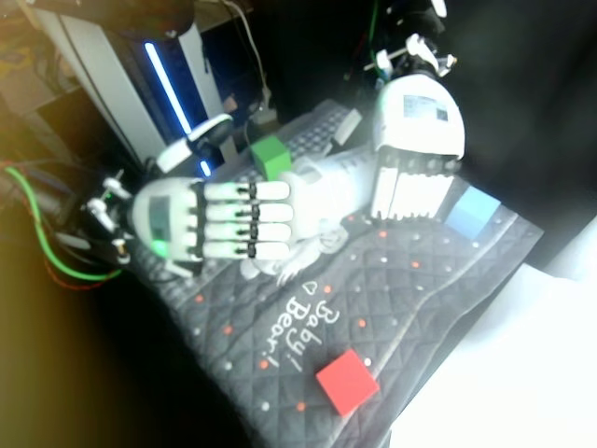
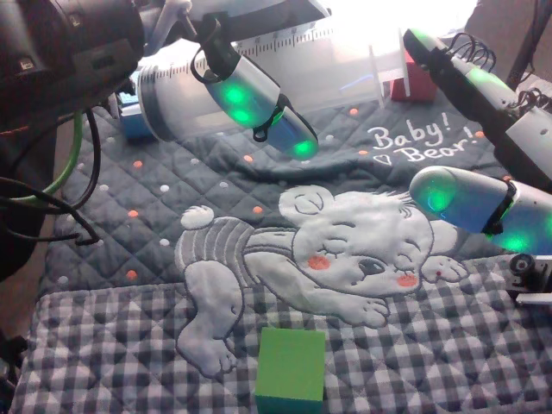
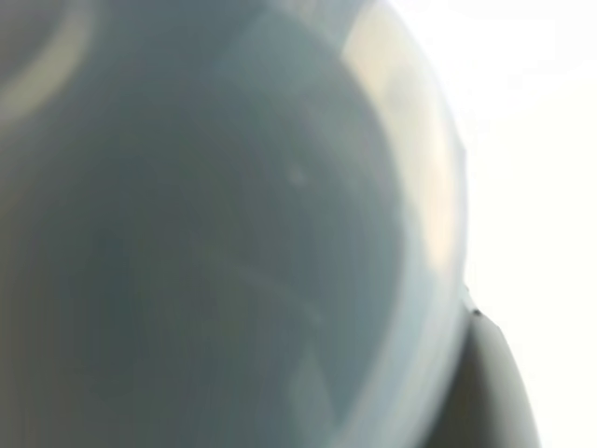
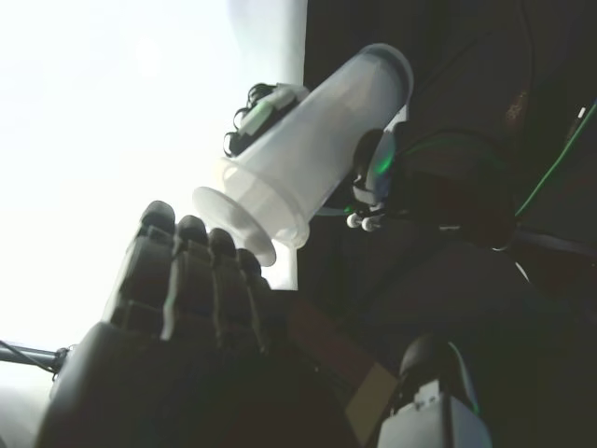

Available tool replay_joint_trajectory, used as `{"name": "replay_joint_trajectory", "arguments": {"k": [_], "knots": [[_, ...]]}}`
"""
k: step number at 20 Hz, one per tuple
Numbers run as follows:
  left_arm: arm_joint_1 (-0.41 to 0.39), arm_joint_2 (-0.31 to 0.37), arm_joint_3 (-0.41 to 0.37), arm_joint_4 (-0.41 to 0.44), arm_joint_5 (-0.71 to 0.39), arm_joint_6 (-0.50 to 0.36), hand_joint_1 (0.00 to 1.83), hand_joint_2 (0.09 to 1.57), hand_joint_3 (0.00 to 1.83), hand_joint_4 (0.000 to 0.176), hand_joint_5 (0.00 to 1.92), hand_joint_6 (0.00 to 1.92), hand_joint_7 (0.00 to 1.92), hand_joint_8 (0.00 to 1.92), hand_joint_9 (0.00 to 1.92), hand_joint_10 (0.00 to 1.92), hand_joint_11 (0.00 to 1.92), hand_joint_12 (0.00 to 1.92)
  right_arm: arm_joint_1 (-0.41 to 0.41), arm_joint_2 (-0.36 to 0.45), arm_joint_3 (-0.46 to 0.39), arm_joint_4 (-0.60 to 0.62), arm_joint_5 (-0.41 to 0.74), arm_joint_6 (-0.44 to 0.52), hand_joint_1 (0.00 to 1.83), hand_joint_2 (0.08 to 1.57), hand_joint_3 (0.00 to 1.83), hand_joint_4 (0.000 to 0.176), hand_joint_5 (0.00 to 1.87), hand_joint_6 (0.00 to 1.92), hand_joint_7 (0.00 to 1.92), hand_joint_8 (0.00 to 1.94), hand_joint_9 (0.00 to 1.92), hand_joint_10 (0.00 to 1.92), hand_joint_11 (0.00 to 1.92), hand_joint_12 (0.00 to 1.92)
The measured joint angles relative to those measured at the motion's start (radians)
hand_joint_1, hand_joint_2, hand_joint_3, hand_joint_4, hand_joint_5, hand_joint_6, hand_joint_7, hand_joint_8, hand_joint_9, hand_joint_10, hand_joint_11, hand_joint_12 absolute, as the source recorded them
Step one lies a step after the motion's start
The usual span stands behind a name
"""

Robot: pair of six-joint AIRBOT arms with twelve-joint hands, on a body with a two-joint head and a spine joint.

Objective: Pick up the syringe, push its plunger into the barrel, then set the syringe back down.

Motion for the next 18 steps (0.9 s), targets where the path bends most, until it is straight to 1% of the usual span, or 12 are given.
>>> {"name": "replay_joint_trajectory", "arguments": {"k": [1,3,4,5,6,7,8,9,12,15,17,18], "knots": [[-0.001,0.0,0.0,0.0,-0.001,0.0,1.22,1.28,0.0,0.0,1.27,1.92,1.41,1.92,1.46,1.92,1.32,1.92,0.0,0.0,0.001,0.0,0.0,0.001,0.0,0.91,0.0,0.0,0.03,0.0,0.0,0.0,0.0,0.0,0.0,0.0],[-0.001,0.0,0.0,0.002,0.0,0.0,1.25,1.27,0.0,0.0,1.24,1.92,1.41,1.92,1.46,1.92,1.34,1.92,0.0,0.0,0.001,0.0,0.0,0.002,0.0,0.9,0.0,0.0,0.04,0.0,0.0,0.0,0.0,0.0,0.01,0.0],[-0.001,0.0,0.0,0.003,0.0,0.0,1.26,1.26,0.0,0.0,1.24,1.92,1.41,1.92,1.44,1.92,1.24,1.92,0.0,0.0,0.001,0.0,0.0,0.002,0.0,0.88,0.0,0.0,0.04,0.0,0.0,0.0,0.0,0.0,0.0,0.0],[-0.001,0.0,0.0,0.003,0.0,0.0,1.26,1.26,0.0,0.0,1.24,1.92,1.41,1.92,1.44,1.92,1.24,1.92,0.0,0.0,0.001,0.0,0.0,0.002,0.0,0.88,0.0,0.0,0.04,0.0,0.0,0.0,0.0,0.0,0.0,0.0],[-0.001,0.0,0.0,0.004,0.0,0.0,1.24,1.27,0.0,0.0,1.26,1.92,1.42,1.92,1.44,1.92,1.3,1.92,0.0,0.0,0.002,0.0,0.0,0.003,0.0,0.89,0.0,0.0,0.03,0.0,0.0,0.0,0.0,0.0,0.0,0.0],[-0.001,0.0,0.0,0.006,0.002,-0.002,1.28,1.29,0.0,0.0,1.24,1.92,1.42,1.92,1.44,1.92,1.36,1.92,0.0,0.0,0.002,0.0,-0.002,0.008,0.0,0.92,0.01,0.0,0.03,0.0,0.0,0.0,0.0,0.0,0.0,0.0],[-0.001,0.0,0.0,0.007,0.004,-0.003,1.28,1.29,0.0,0.0,1.24,1.92,1.42,1.92,1.44,1.92,1.36,1.92,0.0,0.0,0.003,-0.001,-0.002,0.009,0.0,0.92,0.01,0.0,0.03,0.0,0.0,0.0,0.0,0.0,0.0,0.0],[-0.001,0.0,0.0,0.011,0.007,-0.004,1.29,1.3,0.0,0.0,1.29,1.92,1.45,1.92,1.49,1.92,1.43,1.92,0.0,0.001,0.003,-0.001,-0.006,0.011,0.0,0.92,0.01,0.0,0.03,0.0,0.0,0.0,0.0,0.0,0.0,0.0],[-0.001,0.0,-0.005,0.034,0.015,-0.009,1.29,1.31,0.0,0.0,1.27,1.92,1.46,1.92,1.5,1.92,1.45,1.92,0.0,0.009,0.003,-0.004,-0.013,0.016,0.0,0.95,0.02,0.0,0.01,0.0,0.0,0.0,0.0,0.0,0.0,0.0],[-0.003,0.001,-0.01,0.058,0.025,-0.014,1.32,1.3,0.0,0.0,1.26,1.92,1.49,1.92,1.57,1.92,1.55,1.92,0.0,0.027,0.003,-0.018,-0.029,0.018,0.0,0.88,0.0,0.0,0.02,0.01,0.0,0.0,0.0,0.0,0.02,0.01],[-0.003,0.001,-0.01,0.059,0.024,-0.014,1.35,1.29,0.0,0.0,1.29,1.92,1.49,1.92,1.54,1.92,1.48,1.92,0.0,0.032,0.003,-0.027,-0.03,0.018,0.0,0.92,0.01,0.0,0.03,0.01,0.0,0.0,0.0,0.0,0.0,0.0],[-0.003,0.003,-0.01,0.059,0.026,-0.014,1.28,1.32,0.0,0.0,1.28,1.92,1.47,1.92,1.5,1.92,1.4,1.92,0.0,0.034,0.003,-0.033,-0.032,0.018,0.0,0.94,0.02,0.0,0.04,0.01,0.0,0.0,0.0,0.0,0.0,0.0]]}}
